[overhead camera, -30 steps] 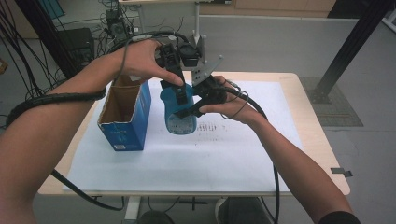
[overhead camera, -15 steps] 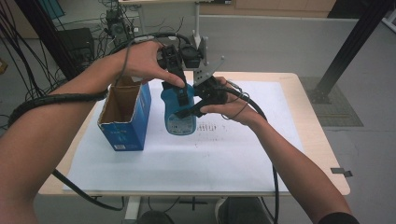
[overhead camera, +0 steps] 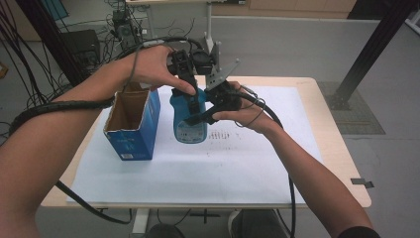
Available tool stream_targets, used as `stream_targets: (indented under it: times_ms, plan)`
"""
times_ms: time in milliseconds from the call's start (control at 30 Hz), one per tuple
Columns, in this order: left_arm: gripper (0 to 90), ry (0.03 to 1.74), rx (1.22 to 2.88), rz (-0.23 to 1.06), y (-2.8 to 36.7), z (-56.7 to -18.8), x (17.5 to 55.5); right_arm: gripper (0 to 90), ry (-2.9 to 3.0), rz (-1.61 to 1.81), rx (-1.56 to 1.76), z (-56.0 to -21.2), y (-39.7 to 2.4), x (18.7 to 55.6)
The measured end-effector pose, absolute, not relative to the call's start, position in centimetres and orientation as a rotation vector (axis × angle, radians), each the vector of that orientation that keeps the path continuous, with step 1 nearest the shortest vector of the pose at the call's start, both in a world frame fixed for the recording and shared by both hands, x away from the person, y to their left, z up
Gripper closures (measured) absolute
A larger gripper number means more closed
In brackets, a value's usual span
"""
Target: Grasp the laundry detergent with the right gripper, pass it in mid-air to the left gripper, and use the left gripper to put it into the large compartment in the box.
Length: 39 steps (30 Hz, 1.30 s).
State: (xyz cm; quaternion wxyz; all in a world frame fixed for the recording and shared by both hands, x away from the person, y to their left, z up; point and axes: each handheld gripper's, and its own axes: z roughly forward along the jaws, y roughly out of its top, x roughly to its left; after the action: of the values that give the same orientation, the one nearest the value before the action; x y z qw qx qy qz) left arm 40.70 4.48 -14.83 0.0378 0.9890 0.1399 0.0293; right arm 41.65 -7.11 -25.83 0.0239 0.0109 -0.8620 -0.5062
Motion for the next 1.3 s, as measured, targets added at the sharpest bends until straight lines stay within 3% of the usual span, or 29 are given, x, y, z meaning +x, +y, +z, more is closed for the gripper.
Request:
stream_targets:
  times_ms: [1300]
  plan:
    - [4.8, 0.41, 3.051, 0.088, 4.18, -15.21, 40.71, 43.7, -2.652, -1.595, 0.056, -25.48, -7.46, 41.44]
